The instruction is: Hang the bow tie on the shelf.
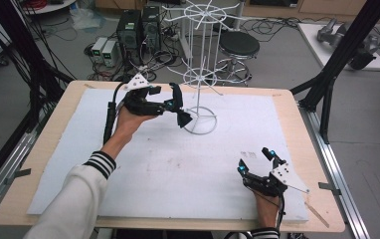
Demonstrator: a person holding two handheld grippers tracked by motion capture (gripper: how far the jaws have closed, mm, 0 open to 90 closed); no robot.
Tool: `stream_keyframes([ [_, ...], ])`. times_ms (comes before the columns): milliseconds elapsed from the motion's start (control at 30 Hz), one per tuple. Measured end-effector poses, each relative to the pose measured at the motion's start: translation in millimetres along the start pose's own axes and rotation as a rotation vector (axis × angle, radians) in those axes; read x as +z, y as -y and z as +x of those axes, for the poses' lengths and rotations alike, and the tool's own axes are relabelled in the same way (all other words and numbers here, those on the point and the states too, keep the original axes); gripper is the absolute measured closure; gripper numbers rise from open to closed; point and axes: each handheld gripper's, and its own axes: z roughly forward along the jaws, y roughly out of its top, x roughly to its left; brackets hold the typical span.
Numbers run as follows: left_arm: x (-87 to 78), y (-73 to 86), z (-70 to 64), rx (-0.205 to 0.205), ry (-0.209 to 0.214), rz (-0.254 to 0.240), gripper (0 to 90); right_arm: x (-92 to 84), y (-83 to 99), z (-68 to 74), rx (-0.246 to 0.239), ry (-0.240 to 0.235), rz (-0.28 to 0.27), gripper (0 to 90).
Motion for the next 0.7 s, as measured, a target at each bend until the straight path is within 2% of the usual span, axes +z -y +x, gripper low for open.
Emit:
stream_keyframes([
  [67, -10.5, 8.5, -0.7, -0.002, 0.010, -0.030, 19.1, -0.1, 0.0, -0.3, -0.007, 0.003, -0.005, 8.2],
  [133, -24.6, 18.0, -1.9, 0.007, 0.004, -0.049, 18.7, -0.3, 0.1, 0.4, 0.000, 0.000, -0.002, 8.2],
  [200, -39.2, 26.7, -4.4, 0.032, 0.002, -0.057, 18.7, -0.5, 0.1, 0.1, -0.009, 0.001, -0.008, 8.1],
  [267, -55.8, 36.1, -7.1, 0.029, 0.011, -0.092, 18.6, -0.6, 0.2, 0.7, -0.004, 0.002, -0.007, 8.1],
  [367, -82.5, 52.3, -13.6, 0.076, 0.012, -0.117, 18.6, -0.7, 0.2, 0.7, -0.004, 0.002, -0.007, 8.2],
  [400, -91.7, 58.1, -15.3, 0.095, 0.012, -0.109, 18.6, -0.6, 0.2, 0.8, -0.004, 0.002, -0.007, 8.1],
  [500, -120.1, 79.1, -15.9, 0.081, 0.007, -0.141, 18.6, -0.5, 0.1, 0.2, -0.009, 0.002, -0.008, 8.1],
  [633, -156.9, 113.6, -17.0, 0.039, -0.034, -0.221, 18.5, -0.5, 0.2, 0.8, -0.010, 0.002, -0.006, 8.1],
  [700, -168.1, 126.5, -19.0, 0.051, -0.057, -0.230, 18.5, -0.4, 0.2, 0.7, -0.012, 0.001, -0.007, 8.1],
])
